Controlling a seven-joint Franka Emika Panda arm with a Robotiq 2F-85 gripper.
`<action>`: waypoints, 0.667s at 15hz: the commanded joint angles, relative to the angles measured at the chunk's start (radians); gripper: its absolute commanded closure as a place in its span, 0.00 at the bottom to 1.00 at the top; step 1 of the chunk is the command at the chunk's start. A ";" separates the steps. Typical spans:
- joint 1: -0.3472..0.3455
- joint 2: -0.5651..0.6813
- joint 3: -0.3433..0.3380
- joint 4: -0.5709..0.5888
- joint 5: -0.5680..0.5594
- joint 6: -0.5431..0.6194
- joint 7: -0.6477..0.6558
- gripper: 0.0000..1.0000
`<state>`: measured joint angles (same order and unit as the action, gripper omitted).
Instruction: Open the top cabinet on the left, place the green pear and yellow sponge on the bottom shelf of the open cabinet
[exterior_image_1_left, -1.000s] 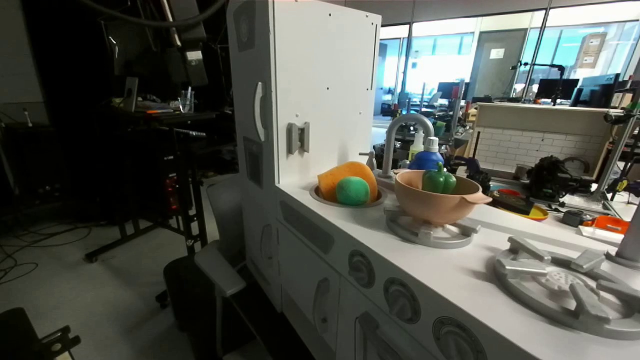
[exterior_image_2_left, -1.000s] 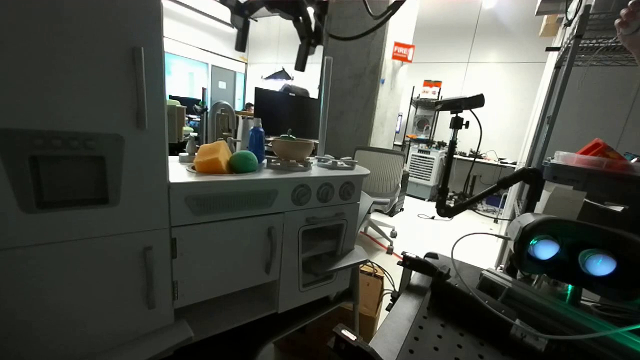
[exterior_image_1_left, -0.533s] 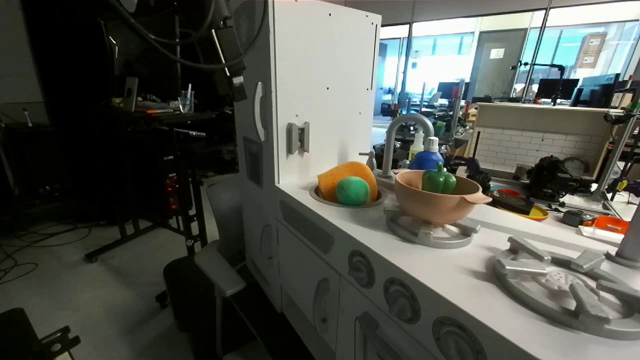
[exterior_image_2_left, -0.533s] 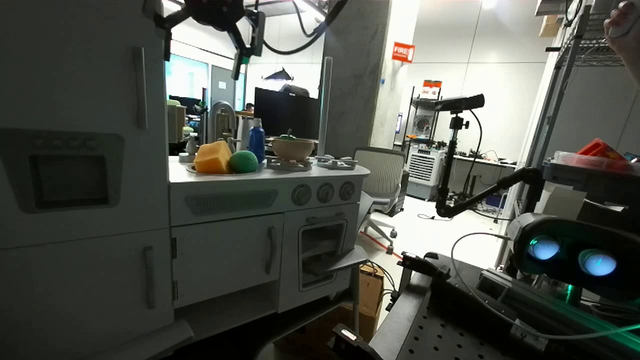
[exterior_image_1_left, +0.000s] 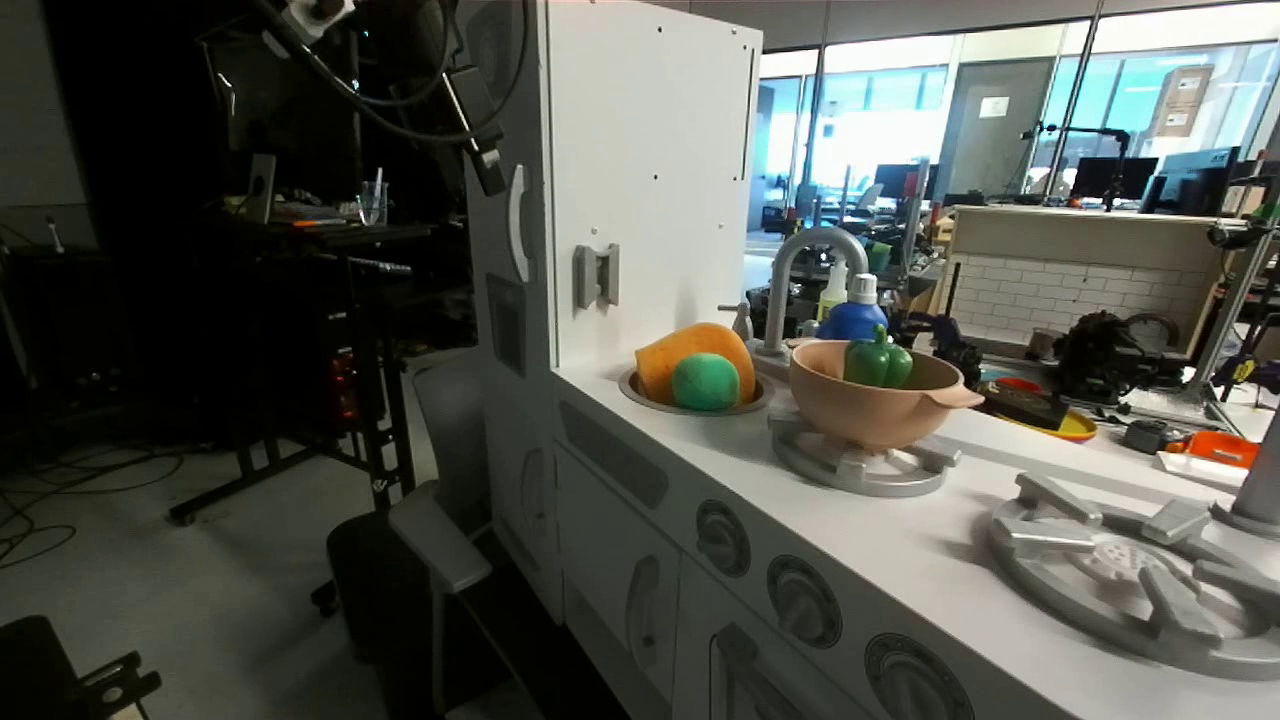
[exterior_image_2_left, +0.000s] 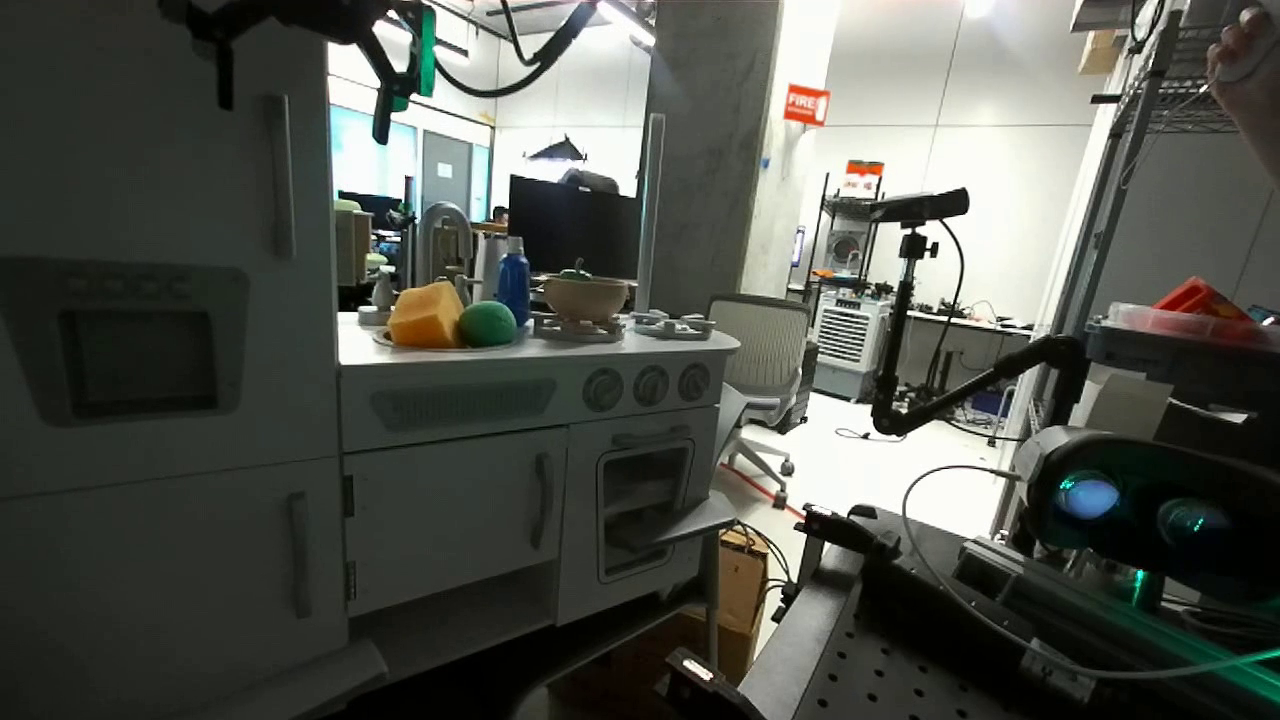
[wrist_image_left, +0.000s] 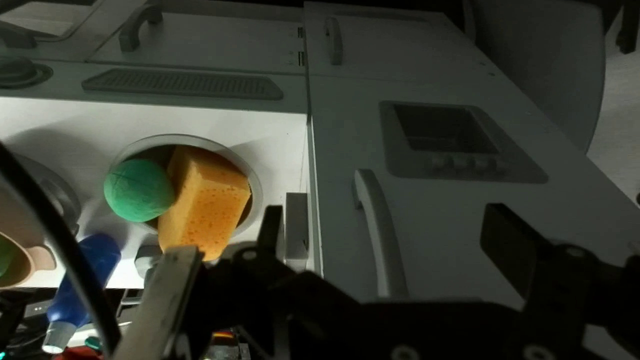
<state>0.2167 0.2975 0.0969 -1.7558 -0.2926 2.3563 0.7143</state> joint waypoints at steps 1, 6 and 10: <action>0.043 0.048 -0.047 0.050 -0.071 0.036 0.032 0.00; 0.082 0.095 -0.089 0.072 -0.145 0.092 0.097 0.00; 0.107 0.123 -0.116 0.088 -0.171 0.123 0.133 0.00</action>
<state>0.2935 0.3928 0.0136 -1.7025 -0.4286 2.4532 0.8078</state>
